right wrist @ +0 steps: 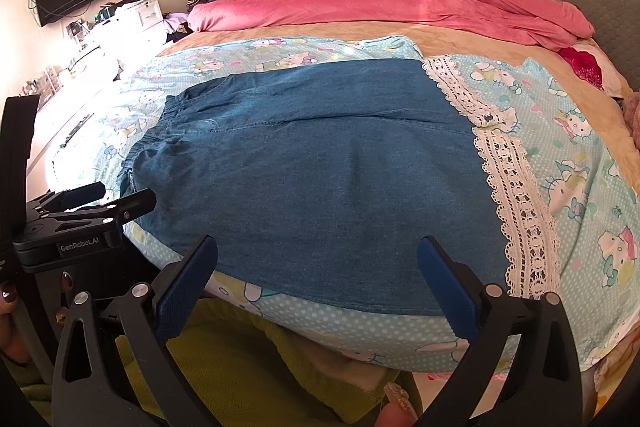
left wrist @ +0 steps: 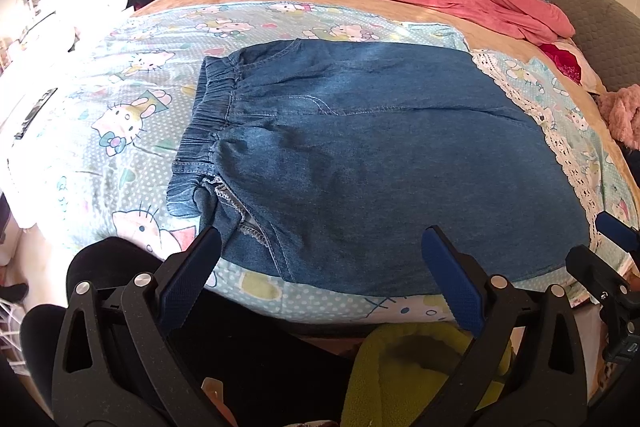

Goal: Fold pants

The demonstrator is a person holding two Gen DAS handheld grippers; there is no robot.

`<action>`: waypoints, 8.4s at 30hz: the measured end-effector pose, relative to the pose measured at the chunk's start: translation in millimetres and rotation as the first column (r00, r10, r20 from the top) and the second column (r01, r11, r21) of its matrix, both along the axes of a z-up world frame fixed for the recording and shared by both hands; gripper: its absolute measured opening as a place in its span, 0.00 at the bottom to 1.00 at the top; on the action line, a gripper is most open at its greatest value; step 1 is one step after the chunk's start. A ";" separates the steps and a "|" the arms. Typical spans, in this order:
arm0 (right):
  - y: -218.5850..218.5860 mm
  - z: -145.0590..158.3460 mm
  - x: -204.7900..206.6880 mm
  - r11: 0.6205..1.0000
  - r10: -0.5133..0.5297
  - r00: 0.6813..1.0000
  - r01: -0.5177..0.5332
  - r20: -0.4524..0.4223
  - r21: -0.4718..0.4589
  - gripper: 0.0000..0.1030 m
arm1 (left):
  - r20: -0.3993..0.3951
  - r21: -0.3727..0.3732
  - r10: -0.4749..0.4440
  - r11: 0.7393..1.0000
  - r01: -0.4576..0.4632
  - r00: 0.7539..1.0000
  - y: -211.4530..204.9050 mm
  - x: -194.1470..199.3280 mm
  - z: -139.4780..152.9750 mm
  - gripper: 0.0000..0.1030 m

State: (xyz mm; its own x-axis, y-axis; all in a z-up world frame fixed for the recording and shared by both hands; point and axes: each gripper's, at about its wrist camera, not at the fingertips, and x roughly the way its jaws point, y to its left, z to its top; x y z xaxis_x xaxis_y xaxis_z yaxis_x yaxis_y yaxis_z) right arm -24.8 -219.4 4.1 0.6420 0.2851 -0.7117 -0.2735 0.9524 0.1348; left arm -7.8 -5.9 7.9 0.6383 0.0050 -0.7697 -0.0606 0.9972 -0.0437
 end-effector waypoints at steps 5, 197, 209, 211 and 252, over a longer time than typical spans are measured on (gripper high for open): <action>-1.4 0.6 1.0 1.000 0.001 1.000 -0.001 0.002 0.003 0.96 | 0.002 0.006 0.005 1.000 -0.005 1.000 1.0 -0.9 0.9 0.91; -43.6 34.7 112.2 0.983 0.167 0.983 -0.172 0.072 0.069 0.58 | 0.085 -0.081 -0.264 0.959 0.270 0.961 6.4 8.0 34.2 0.74; -40.0 41.0 179.9 0.994 0.110 0.992 -0.111 0.054 0.011 0.89 | -0.029 -0.209 -0.436 0.883 0.421 0.899 -65.9 57.0 -2.9 0.74; -30.6 32.3 200.8 0.994 0.102 0.995 -0.102 0.018 -0.026 0.89 | -0.052 -0.217 -0.454 0.875 0.434 0.890 -76.2 67.3 -9.3 0.74; -176.6 43.2 102.4 0.975 -0.155 0.988 0.151 0.007 0.161 0.09 | 0.047 -0.126 -0.494 0.859 0.496 0.868 -75.1 57.9 -25.8 0.25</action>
